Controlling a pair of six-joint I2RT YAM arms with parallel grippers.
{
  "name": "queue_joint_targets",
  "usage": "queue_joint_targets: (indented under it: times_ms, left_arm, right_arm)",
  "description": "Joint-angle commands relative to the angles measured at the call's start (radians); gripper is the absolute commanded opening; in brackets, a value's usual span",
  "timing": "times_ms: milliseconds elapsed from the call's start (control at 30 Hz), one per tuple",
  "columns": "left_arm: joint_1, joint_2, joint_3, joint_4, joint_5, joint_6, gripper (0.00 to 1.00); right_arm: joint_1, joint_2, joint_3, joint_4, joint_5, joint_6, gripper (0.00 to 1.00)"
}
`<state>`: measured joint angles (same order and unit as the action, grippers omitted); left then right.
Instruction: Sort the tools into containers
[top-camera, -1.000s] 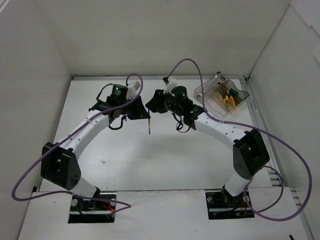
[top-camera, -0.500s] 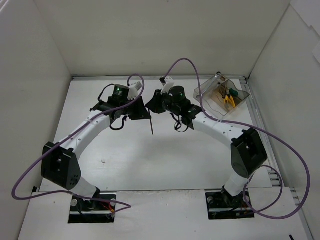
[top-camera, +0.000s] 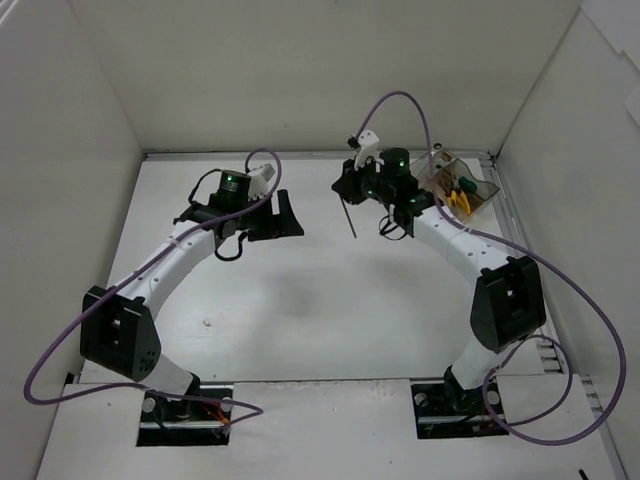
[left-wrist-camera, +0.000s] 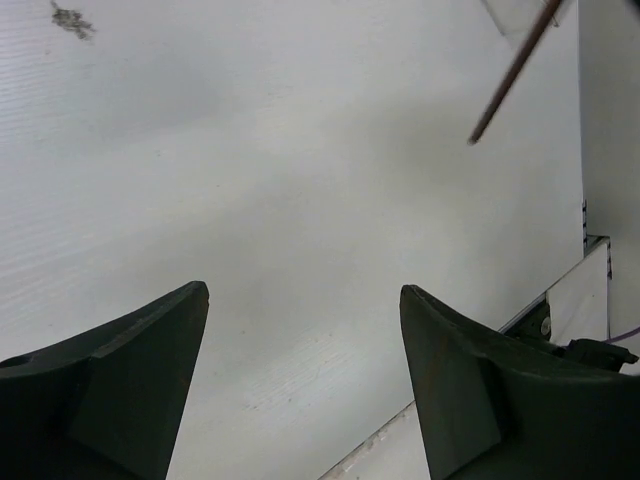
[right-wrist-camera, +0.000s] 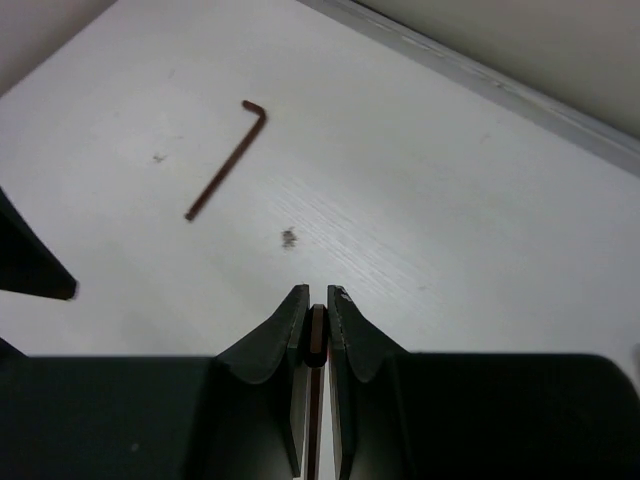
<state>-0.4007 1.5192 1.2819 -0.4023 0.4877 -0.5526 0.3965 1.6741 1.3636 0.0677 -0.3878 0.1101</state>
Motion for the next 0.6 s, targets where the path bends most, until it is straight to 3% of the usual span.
queue_joint_targets:
  times_ms: [0, 233, 567]
  left_arm:
    - [0.059, -0.077, -0.027, 0.022, -0.011, 0.026, 0.73]
    - [0.126, -0.12, -0.087, 0.005, -0.035, 0.06, 0.74]
    - [0.157, -0.122, -0.102, -0.013, -0.07, 0.082, 0.74]
  right_arm:
    - [-0.118, -0.082, 0.089, -0.034, -0.106, -0.265, 0.0]
    - [-0.33, -0.027, 0.16, -0.14, -0.197, -0.568, 0.0]
    - [-0.525, 0.14, 0.281, -0.183, -0.218, -0.685, 0.0]
